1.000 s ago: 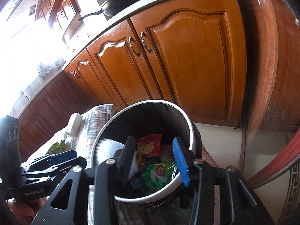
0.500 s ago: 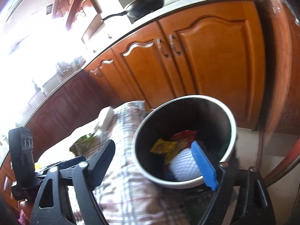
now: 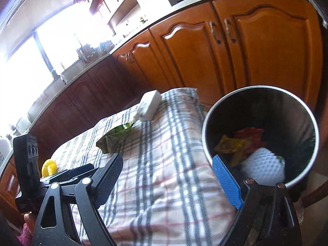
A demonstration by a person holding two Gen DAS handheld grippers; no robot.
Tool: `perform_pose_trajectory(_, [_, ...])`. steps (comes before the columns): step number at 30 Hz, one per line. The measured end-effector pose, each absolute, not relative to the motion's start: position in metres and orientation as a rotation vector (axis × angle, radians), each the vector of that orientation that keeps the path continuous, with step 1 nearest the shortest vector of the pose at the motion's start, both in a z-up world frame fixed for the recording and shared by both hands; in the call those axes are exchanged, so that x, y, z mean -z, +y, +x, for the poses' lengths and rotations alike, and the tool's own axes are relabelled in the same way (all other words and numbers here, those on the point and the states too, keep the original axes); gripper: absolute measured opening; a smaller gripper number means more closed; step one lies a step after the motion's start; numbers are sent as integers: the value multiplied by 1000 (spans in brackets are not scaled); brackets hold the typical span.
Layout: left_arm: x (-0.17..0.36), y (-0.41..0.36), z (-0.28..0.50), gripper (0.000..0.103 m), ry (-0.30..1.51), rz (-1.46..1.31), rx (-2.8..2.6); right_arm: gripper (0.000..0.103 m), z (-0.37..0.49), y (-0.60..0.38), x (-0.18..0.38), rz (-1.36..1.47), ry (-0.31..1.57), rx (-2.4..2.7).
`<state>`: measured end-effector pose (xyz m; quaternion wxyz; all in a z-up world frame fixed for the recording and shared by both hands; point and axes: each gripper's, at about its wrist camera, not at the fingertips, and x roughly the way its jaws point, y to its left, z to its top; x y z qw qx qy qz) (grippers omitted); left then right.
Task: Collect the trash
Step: 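Grasp the green drink pouch with the left tool while the right tool grasps the white sponge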
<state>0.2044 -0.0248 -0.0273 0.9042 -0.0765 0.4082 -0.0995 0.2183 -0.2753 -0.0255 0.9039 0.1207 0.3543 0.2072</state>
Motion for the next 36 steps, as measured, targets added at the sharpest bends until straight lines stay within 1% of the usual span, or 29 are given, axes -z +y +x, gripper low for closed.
perform_pose_trajectory(12, [20, 7, 239, 65, 821, -46, 151, 90, 264, -233, 30, 211, 780, -471])
perform_pose_trajectory(19, [24, 10, 269, 66, 830, 48, 151, 90, 302, -213, 29, 212, 790, -485])
perform_pose_trajectory(20, [26, 9, 274, 66, 839, 65, 160, 87, 308, -210, 29, 210, 793, -486])
perform_pose_trajectory(24, [34, 6, 289, 66, 856, 118, 168, 69, 333, -200, 34, 229, 823, -491])
perform_pose_trajectory(28, [47, 5, 305, 65, 899, 131, 161, 63, 363, -189, 40, 276, 845, -493])
perform_pose_trajectory(29, [50, 6, 308, 61, 905, 123, 162, 60, 369, -187, 42, 282, 850, -493])
perform_pose_trajectory(30, [52, 7, 310, 52, 911, 114, 165, 57, 379, -186, 45, 290, 862, -487])
perform_pose_trajectory(31, [55, 9, 313, 47, 920, 100, 174, 55, 386, -184, 49, 299, 875, -486])
perform_pose_trajectory(32, [58, 10, 315, 40, 931, 81, 184, 50, 388, -183, 51, 305, 882, -485])
perform_pose_trajectory(34, [60, 10, 316, 38, 925, 75, 185, 43, 398, -178, 60, 313, 906, -484])
perform_pose_trajectory(35, [60, 10, 316, 35, 921, 79, 187, 36, 400, -176, 63, 314, 915, -486])
perform_pose_trajectory(36, [60, 10, 315, 33, 918, 79, 189, 34, 402, -175, 67, 320, 921, -497])
